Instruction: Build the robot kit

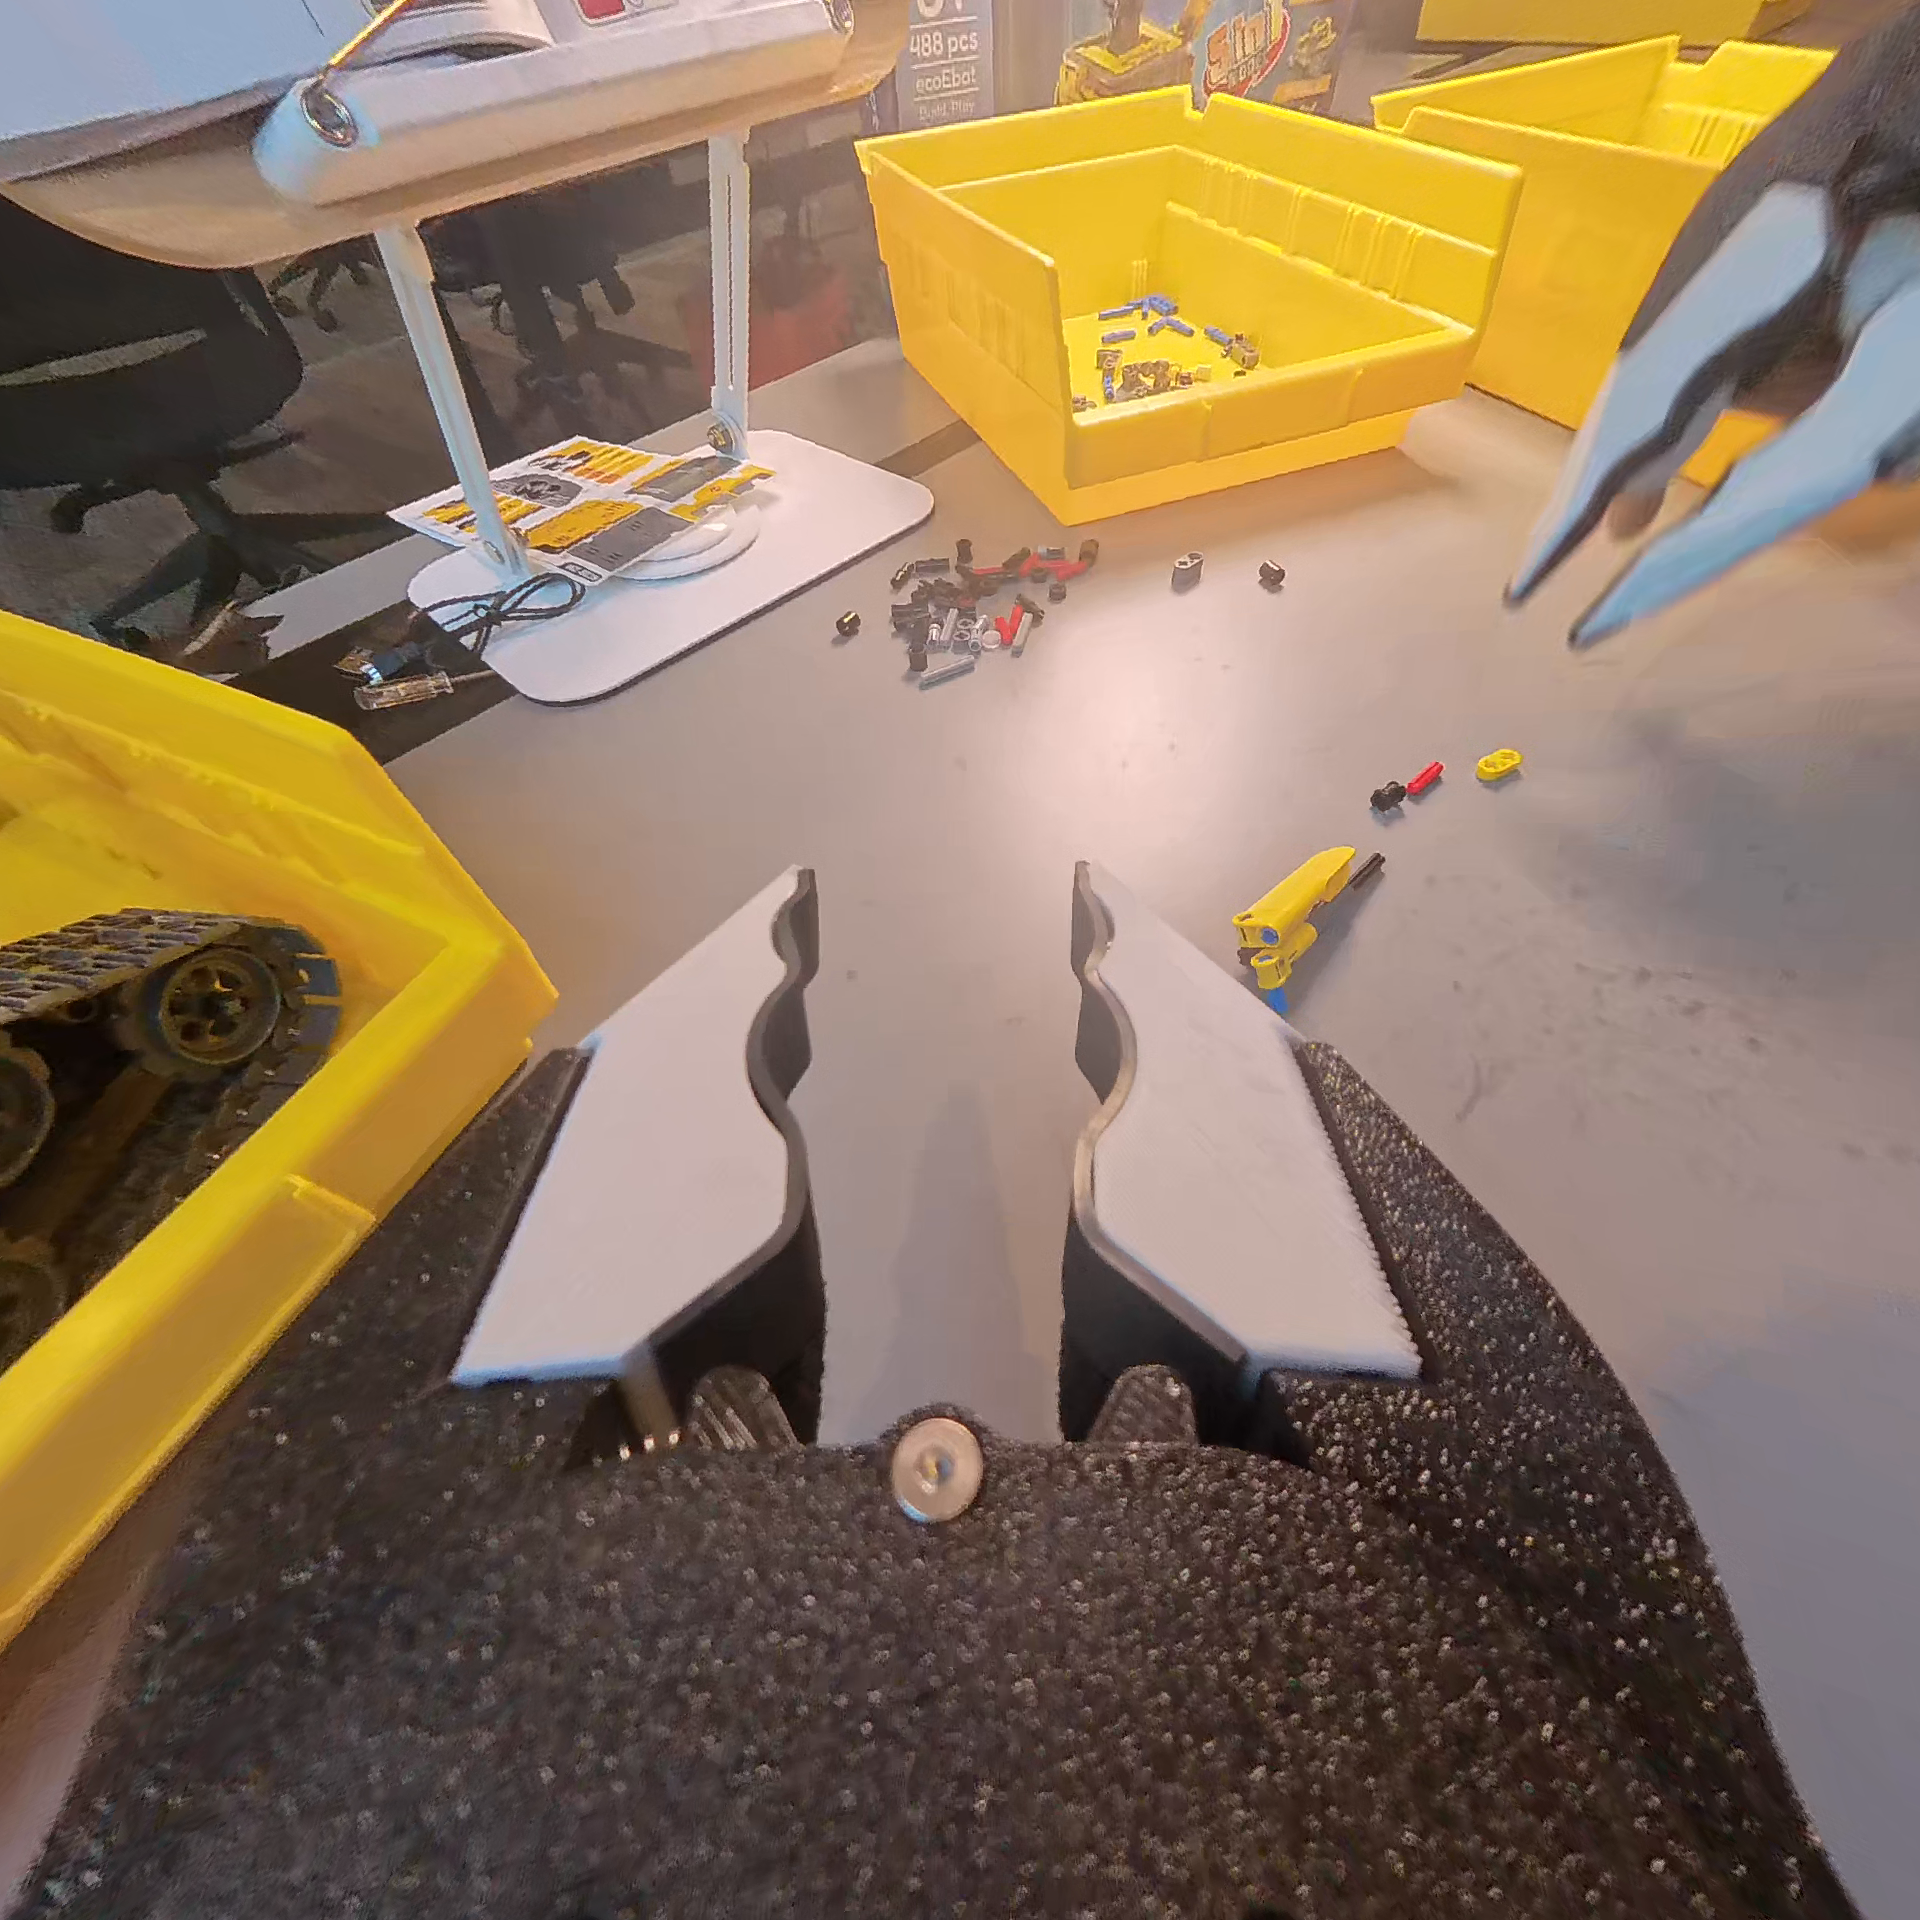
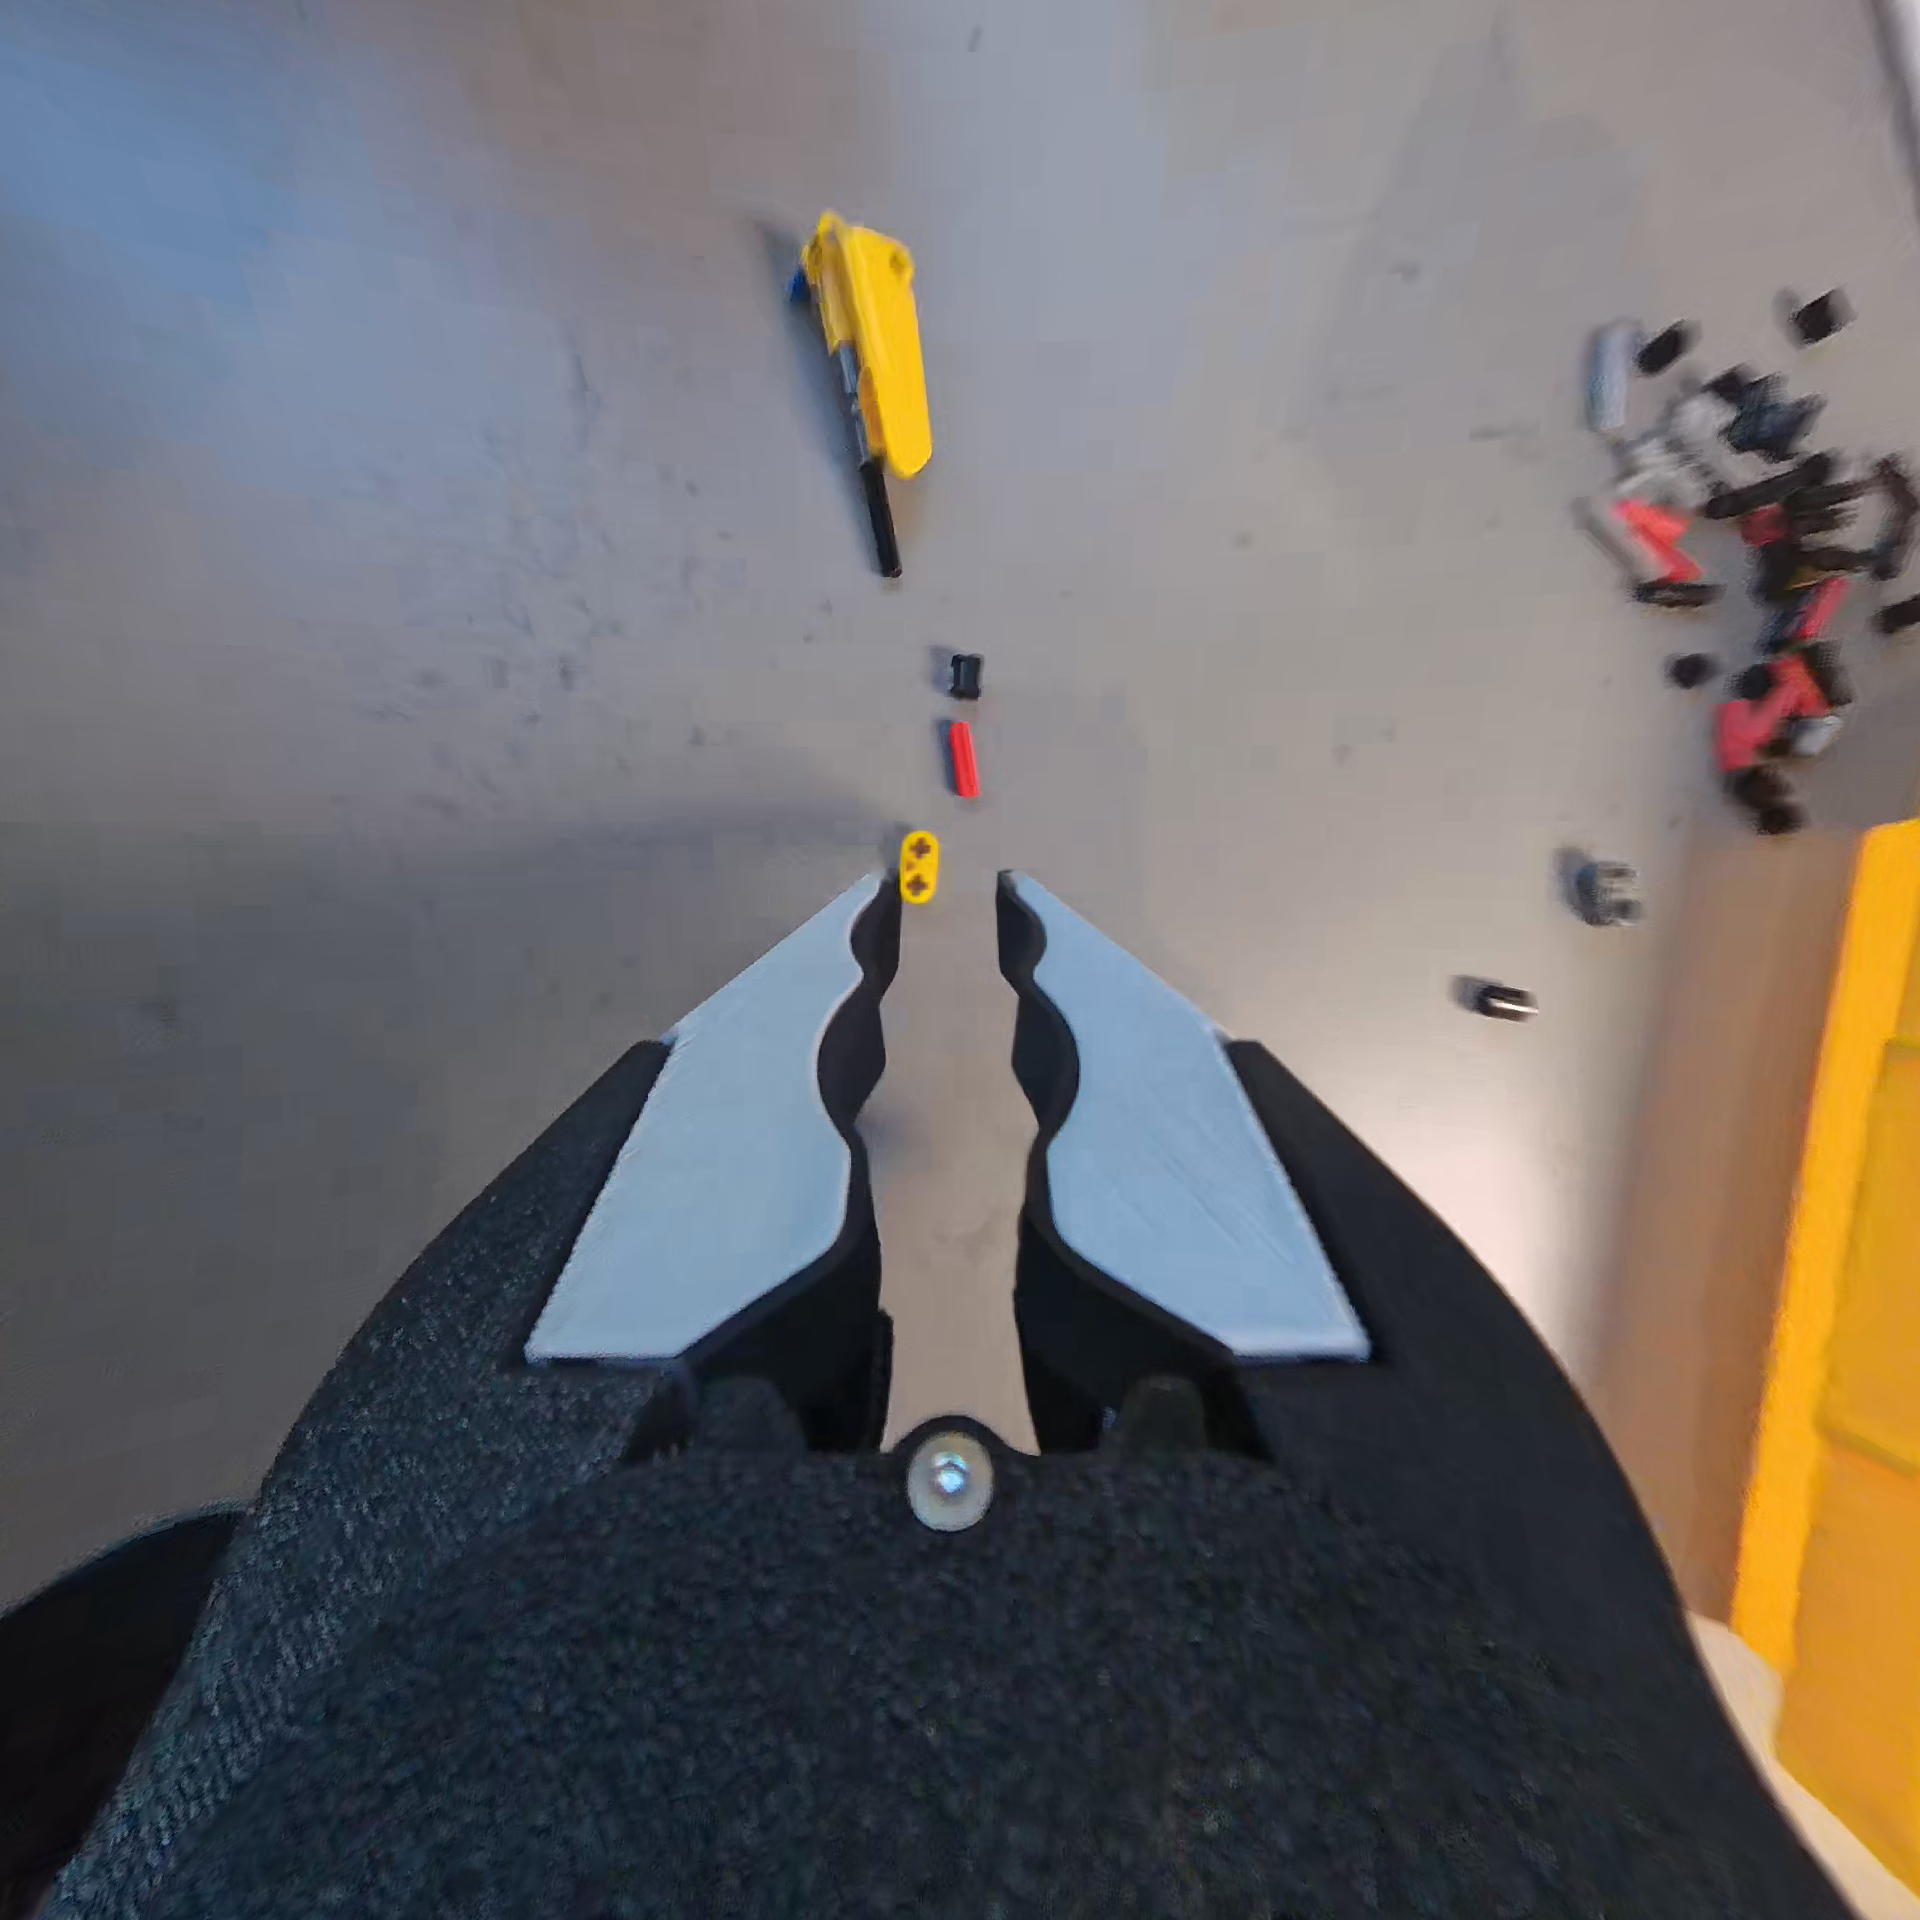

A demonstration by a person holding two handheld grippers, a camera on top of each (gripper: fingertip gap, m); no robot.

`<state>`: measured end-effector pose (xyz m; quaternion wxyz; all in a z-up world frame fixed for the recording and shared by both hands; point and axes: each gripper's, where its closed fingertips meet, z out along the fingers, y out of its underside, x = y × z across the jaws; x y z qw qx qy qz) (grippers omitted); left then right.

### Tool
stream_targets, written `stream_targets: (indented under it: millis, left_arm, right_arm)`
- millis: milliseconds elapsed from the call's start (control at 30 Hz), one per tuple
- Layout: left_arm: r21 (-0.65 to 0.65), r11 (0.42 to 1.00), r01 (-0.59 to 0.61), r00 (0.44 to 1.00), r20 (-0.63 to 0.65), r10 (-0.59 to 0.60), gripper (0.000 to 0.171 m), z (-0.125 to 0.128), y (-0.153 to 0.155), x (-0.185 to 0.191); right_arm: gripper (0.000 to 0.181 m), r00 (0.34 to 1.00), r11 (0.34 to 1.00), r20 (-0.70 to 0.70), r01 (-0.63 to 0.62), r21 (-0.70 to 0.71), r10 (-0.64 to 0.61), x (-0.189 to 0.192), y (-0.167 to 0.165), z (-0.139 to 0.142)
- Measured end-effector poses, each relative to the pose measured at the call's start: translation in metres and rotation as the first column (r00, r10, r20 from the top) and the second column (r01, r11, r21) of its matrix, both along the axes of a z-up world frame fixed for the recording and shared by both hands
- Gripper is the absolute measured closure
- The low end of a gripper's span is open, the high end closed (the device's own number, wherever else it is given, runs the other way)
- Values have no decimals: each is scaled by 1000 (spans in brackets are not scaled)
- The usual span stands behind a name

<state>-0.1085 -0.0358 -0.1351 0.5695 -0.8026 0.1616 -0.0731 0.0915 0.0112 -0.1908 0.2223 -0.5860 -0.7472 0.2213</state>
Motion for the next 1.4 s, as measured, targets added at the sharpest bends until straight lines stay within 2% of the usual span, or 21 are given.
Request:
stream_targets:
  millis: [67,133,200,233,267,333,433,500,667,767,1267,1400]
  left_arm:
    - [0,1000,4,1000,4,-4,123,2,-1,-1]
    - [0,1000,5,1000,9,-5,123,3,-2,-2]
    - [-5,1000,6,1000,13,-6,123,2,-1,-3]
    - [-9,1000,8,1000,15,-8,123,1,-1,-2]
    - [-12,1000,10,1000,15,-10,123,0,-1,-2]
    - [-15,1000,15,1000,12,-15,123,0,-1,0]
    - [-10,1000,16,1000,5,-16,123,1,-2,2]
    - [-8,1000,14,1000,8,-14,124,2,-2,1]
    - [-18,1000,22,1000,16,-21,124,-1,-2,2]
    - [-16,999,28,999,16,-28,124,-1,-2,2]
    - [-13,1000,28,999,19,-28,124,0,-3,-1]
    - [-14,999,28,999,14,-28,124,0,-3,-1]
  right_arm:
    - [163,987,995,-133,94,39,-88,8,27,49]
    - [163,929,960,-267,276,43,-255,36,77,106]
    - [164,837,874,-321,484,54,-443,86,142,142]
    - [163,781,804,-320,588,85,-537,117,179,149]
    - [163,723,729,-283,676,103,-630,152,213,146]
    - [163,562,553,-157,827,99,-812,218,270,119]
    - [163,350,349,9,934,79,-937,281,309,65]
    - [163,270,275,60,956,100,-961,299,320,39]
    - [167,114,129,92,976,176,-989,332,339,9]
    - [169,83,110,141,974,198,-987,340,337,-2]
    - [166,102,140,223,976,165,-970,331,326,-15]
    - [167,97,125,203,984,130,-974,329,329,-15]
